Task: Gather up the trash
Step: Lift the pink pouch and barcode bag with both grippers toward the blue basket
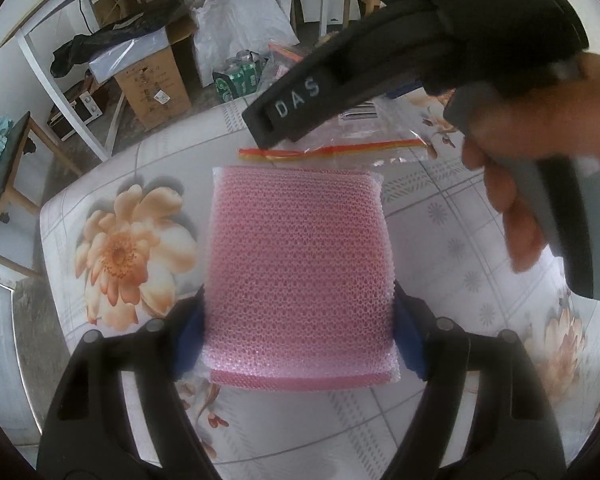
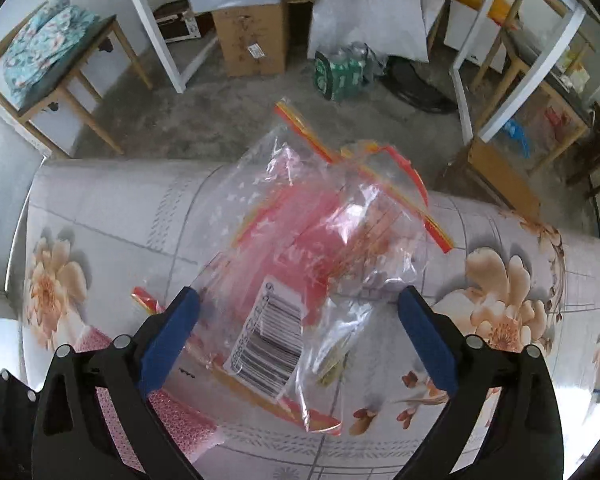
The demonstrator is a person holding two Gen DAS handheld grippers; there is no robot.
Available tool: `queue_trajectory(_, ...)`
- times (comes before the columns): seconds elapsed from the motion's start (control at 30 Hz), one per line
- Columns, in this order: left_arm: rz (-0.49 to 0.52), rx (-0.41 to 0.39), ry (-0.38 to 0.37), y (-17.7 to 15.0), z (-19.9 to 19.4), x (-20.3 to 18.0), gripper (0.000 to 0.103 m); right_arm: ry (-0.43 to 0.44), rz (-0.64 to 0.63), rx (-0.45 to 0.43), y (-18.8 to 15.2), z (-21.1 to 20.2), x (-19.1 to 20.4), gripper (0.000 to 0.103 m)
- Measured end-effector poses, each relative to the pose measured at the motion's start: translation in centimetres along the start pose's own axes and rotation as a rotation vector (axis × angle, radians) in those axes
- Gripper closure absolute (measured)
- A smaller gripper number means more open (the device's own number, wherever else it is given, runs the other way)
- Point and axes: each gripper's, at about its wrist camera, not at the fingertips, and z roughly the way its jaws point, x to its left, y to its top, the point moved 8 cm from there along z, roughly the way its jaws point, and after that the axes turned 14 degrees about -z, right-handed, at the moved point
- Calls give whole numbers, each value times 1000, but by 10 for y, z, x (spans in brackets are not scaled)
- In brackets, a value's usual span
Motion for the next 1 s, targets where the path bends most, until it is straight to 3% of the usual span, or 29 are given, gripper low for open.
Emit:
queue_trajectory(0.07,2,-1,1,0,0,-1,28,7,-28,-15,4,-8,5,57)
queue_trajectory(0.1,3,-1,2,-1,-1,-1,28,0,-25,-18,6,-12,4,89)
queue_trajectory(0.3,3,-4,0,-1,-1,0,28,-5,-40,-15,4,-13,4,94)
queue_trajectory(0.67,18,-73,15,-9,-10,-5,38,37,-58,-138,-12,-26,2,98)
queue_trajectory(1.0,-5,-92,23,-26,-28,0,40,74,-34,-178,-29,-40,-6,100)
